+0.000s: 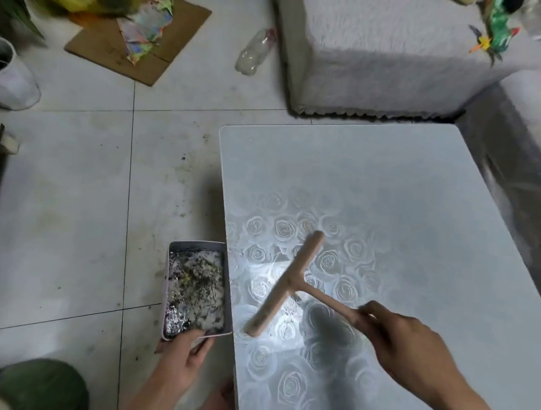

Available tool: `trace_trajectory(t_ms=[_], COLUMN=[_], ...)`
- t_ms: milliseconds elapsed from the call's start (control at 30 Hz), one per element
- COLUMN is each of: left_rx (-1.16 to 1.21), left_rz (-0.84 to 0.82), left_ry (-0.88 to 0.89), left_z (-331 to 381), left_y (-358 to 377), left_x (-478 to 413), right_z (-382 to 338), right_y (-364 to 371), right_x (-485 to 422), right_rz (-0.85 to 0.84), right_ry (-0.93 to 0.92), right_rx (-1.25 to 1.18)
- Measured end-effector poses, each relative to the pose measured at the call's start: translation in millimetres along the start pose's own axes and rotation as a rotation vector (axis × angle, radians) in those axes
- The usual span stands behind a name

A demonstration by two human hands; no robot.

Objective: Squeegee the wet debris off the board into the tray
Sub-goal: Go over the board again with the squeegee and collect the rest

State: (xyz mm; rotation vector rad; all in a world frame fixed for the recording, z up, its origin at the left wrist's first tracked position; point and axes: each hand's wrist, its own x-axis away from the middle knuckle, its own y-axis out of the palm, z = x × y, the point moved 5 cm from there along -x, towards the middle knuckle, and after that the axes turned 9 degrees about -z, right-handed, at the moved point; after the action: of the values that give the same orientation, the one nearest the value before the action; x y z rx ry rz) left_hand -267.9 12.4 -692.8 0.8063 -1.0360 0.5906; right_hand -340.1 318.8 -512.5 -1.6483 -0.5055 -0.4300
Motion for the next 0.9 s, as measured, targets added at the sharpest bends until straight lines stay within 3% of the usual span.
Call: trace_trajectory(t_ms=[167, 300, 400, 533, 733, 833, 900], left_rx=[0.077, 0.088, 0.081, 0.077, 0.080, 0.121, 0.119], left_rz=[0.026, 0.047, 0.038, 0.032, 0.059, 0.080, 0.080], left_ry=[-0.066, -0.053, -0.031, -0.043, -0.040, -0.046, -0.047], left_z=[1, 2, 7, 10, 7, 11, 11], left_y=[8, 6, 9, 10, 9, 7, 7], left_x=[-2, -6, -7, -8, -8, -11, -10], right_z=[-46, -95, -76, -61, -122, -100, -69], right_y=[18, 16, -4, -7, 14, 0, -6], right_x=[-30, -43, -31, -24, -51, -37, -25], right_rz=[-0.048, 0.047, 0.102, 0.072, 0.094, 0.215, 0.207], right_ry=[-0.078, -0.142, -0.090, 0.007, -0.074, -0.031, 0.044], right_rx=[-0.027, -0.047, -0.068, 0.107, -0.060, -0.221, -0.192])
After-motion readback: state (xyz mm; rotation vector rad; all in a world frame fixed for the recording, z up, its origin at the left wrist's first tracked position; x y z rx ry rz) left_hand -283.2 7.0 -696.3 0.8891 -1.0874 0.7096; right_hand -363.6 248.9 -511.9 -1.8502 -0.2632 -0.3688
